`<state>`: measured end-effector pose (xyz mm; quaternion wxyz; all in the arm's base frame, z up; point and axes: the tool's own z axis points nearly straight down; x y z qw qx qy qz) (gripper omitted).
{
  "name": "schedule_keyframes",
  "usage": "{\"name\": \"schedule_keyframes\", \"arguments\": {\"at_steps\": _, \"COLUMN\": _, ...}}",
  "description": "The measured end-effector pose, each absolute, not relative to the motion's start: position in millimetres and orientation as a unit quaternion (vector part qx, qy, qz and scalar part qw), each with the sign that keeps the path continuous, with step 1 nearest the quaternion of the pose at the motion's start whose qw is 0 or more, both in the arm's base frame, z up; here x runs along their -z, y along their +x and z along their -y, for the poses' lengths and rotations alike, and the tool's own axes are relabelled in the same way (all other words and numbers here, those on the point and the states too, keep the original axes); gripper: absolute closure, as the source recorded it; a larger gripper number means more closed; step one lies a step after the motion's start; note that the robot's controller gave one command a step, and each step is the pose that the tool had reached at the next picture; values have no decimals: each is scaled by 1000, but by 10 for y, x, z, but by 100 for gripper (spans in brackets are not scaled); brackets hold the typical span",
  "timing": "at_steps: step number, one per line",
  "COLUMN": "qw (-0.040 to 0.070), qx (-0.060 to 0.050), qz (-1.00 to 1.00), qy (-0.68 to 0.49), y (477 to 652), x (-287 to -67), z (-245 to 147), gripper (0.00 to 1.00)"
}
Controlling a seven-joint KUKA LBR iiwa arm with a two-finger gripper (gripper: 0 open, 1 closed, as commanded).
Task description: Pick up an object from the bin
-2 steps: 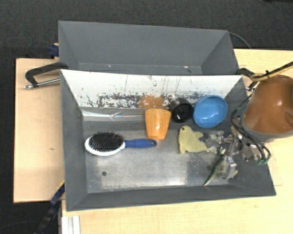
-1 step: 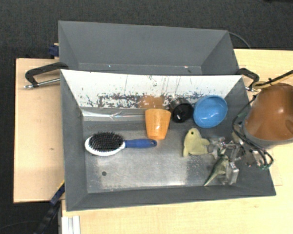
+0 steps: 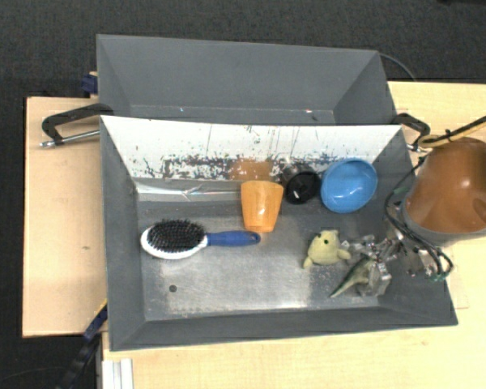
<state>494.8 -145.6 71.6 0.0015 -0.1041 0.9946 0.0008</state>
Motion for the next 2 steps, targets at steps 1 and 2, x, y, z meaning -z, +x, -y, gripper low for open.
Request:
{"name": "schedule_keyframes", "arguments": {"at_steps": 1, "qw": 4, "qx": 1, "qz": -926, "qy": -378, "y": 5131, "x": -720, "z": 1360, "gripper": 100}}
{"name": "schedule_keyframes", "arguments": {"at_steps": 2, "qw": 3, "qx": 0, "qz": -938, "qy": -347, "y": 5290, "x": -735, "z": 1389, "gripper": 100}}
